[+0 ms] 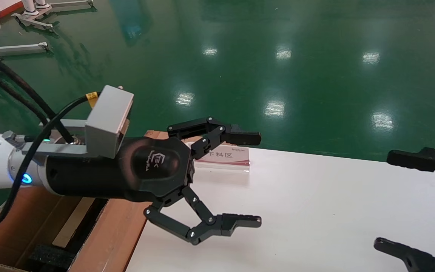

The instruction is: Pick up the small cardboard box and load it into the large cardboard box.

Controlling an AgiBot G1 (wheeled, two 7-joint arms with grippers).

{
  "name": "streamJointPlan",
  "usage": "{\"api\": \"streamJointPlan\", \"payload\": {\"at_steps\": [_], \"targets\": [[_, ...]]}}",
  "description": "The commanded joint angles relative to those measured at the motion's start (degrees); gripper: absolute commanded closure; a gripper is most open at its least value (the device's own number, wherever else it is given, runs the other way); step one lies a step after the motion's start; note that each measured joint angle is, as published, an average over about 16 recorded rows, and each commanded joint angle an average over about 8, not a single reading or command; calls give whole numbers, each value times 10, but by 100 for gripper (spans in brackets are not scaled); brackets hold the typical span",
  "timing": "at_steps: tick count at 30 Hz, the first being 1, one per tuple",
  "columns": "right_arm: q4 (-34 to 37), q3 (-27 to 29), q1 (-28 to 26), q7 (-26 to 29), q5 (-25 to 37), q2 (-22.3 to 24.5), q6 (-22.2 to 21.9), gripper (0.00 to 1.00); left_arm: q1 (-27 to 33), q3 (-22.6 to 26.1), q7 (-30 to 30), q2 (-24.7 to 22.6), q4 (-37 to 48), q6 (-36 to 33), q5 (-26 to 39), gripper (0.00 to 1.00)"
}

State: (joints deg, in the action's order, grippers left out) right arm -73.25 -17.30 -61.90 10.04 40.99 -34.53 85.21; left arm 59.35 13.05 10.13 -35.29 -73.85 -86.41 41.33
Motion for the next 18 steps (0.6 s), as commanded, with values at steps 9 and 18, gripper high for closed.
{"api": "streamJointPlan", "payload": {"at_steps": [9, 18], "targets": [[0, 0, 0, 0, 0, 0, 0, 0, 13, 18, 4, 2, 2, 4, 3, 0], [0, 0, 0, 0, 0, 0, 0, 0, 18, 24, 5, 2, 2, 6, 4, 0]]}}
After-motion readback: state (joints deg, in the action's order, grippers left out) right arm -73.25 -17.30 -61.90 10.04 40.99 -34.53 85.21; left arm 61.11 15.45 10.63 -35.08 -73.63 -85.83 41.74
